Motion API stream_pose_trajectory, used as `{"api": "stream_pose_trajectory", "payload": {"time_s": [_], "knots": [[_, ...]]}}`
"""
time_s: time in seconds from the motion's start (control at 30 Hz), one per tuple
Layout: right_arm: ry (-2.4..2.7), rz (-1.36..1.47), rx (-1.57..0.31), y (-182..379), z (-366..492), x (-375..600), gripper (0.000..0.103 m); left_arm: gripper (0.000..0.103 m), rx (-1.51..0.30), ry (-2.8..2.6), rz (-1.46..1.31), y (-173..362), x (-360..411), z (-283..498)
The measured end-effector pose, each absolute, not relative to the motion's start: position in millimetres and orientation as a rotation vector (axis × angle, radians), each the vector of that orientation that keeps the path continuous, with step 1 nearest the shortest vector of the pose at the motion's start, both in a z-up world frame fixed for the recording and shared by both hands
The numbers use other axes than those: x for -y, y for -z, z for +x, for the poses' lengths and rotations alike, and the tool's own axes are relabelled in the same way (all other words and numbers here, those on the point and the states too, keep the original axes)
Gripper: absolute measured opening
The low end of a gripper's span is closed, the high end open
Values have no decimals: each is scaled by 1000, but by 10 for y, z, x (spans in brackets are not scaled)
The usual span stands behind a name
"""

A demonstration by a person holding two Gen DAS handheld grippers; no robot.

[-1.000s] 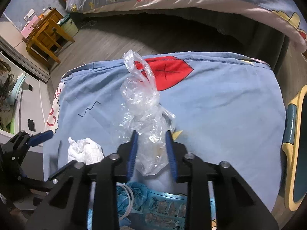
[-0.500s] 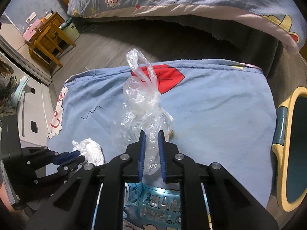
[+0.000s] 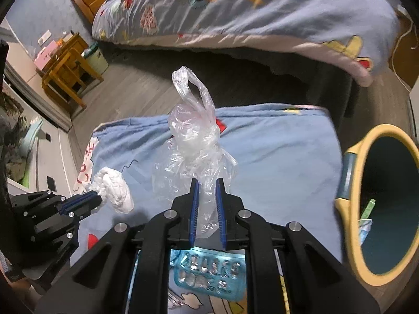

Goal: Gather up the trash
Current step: 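Carry the bag and tissue over the bin and open both tools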

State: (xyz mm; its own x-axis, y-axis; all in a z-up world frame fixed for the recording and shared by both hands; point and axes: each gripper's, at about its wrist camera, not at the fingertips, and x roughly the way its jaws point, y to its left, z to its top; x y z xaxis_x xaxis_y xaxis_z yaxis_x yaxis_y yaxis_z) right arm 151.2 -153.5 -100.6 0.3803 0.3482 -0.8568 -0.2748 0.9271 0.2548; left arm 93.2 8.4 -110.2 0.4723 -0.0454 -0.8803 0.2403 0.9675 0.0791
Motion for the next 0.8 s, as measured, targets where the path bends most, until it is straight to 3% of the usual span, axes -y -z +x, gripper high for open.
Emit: {"api": "stream_pose_trajectory", "payload": {"time_s": [0.53,0.8], "knots": [[-233,182,-985,535,1262,2709,12,5,-910,303,203,544,785,840],[-90,274,-957,488,1126,3524,12,5,-891,406,203,538,1482,848]]}}
